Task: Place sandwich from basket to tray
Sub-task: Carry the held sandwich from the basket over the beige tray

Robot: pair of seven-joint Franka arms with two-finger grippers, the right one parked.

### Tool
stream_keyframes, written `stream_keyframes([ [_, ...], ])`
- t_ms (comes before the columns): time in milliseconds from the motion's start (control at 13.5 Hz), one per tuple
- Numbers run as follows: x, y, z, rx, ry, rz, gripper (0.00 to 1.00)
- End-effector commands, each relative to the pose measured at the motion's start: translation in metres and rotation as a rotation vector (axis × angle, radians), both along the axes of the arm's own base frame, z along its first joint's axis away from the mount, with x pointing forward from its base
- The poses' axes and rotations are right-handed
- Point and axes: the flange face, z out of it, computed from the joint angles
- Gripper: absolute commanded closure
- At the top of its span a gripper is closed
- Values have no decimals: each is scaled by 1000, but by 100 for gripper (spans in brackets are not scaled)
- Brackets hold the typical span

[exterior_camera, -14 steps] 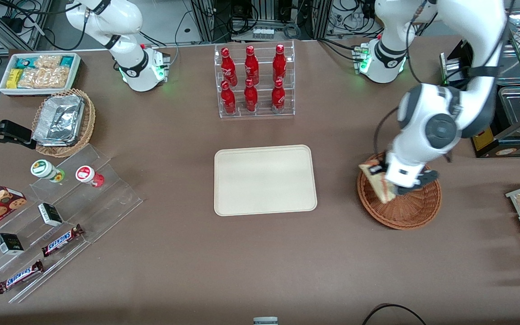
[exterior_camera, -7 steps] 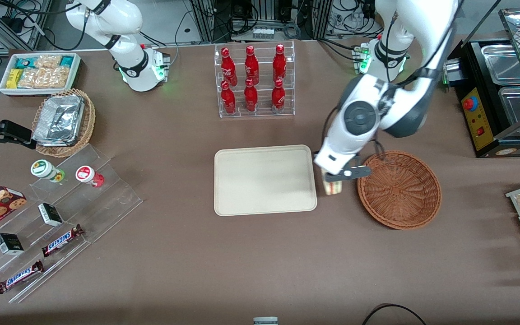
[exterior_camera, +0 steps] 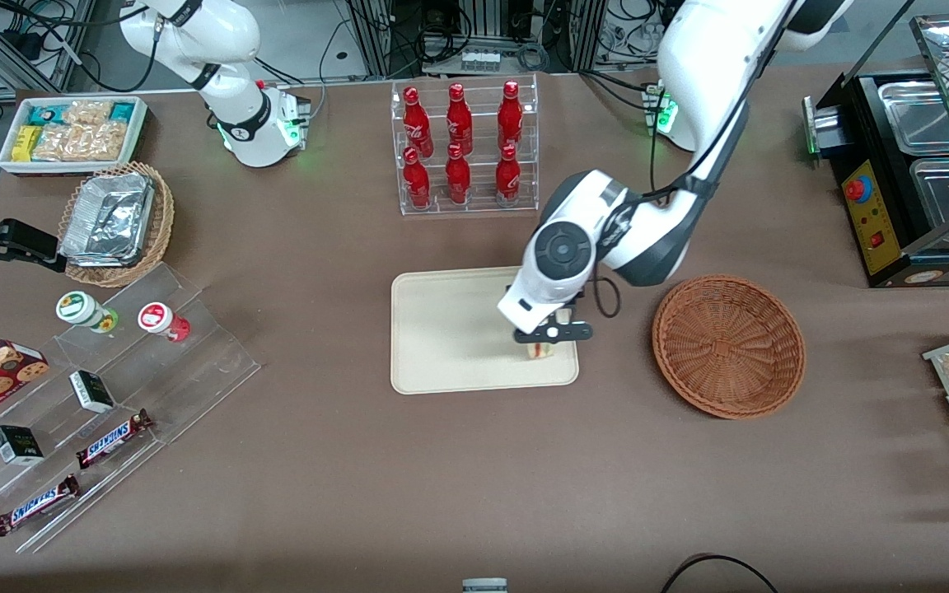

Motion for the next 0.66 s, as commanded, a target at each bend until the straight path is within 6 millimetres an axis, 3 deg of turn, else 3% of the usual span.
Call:
stream_keyframes([
  [0, 0, -35, -10, -1, 13, 21, 100],
  [295, -8, -70, -26, -34, -28, 62, 100],
  [591, -11, -80, -35, -35, -44, 72, 100],
])
